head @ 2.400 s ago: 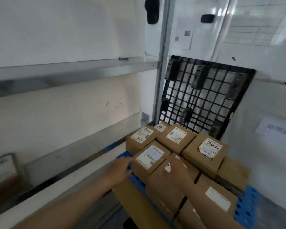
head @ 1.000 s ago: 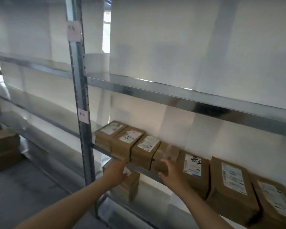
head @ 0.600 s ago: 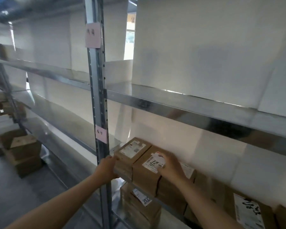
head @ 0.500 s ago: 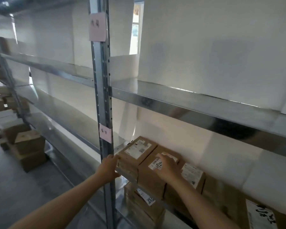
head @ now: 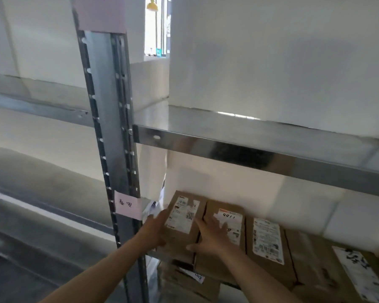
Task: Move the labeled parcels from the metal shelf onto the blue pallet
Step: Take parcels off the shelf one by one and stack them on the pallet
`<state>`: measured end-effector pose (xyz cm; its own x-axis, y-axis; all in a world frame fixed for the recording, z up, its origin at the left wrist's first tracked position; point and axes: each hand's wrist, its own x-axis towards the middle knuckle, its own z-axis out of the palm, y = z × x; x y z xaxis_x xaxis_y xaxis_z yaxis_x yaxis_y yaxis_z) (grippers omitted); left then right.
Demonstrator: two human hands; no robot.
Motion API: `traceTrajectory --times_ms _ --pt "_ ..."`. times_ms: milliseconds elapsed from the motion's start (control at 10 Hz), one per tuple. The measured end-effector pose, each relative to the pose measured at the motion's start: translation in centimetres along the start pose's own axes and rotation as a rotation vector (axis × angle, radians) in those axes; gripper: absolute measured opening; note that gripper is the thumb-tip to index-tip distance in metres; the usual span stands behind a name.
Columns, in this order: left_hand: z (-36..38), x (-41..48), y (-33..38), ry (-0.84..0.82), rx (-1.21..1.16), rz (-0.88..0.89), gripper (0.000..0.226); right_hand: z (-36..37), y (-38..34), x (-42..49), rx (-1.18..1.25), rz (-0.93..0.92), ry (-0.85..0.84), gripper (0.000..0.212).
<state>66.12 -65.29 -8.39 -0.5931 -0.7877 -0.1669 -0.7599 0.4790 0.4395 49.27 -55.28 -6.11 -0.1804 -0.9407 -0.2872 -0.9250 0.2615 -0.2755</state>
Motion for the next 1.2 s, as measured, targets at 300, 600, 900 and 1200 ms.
traceTrajectory --times_ms 300,600,900,1200 --pt "1.2 2.3 -0.6 -0.117 -0.021 0.174 0.069 1.5 -2.3 1.1 0.074 0.113 0.080 0.099" --pt "1.0 0.9 -2.1 -0.135 -0.213 0.050 0.090 2.6 -4.4 2.3 0.073 0.151 0.141 0.103" --pt "0.8 1.0 -2.5 -0.110 -0.250 0.089 0.085 3.5 -5.7 3.6 0.159 0.213 0.156 0.099" --pt "-1.7 0.9 -0.4 0.069 -0.405 0.173 0.071 -0.3 -6.5 3.1 0.331 0.118 0.318 0.087"
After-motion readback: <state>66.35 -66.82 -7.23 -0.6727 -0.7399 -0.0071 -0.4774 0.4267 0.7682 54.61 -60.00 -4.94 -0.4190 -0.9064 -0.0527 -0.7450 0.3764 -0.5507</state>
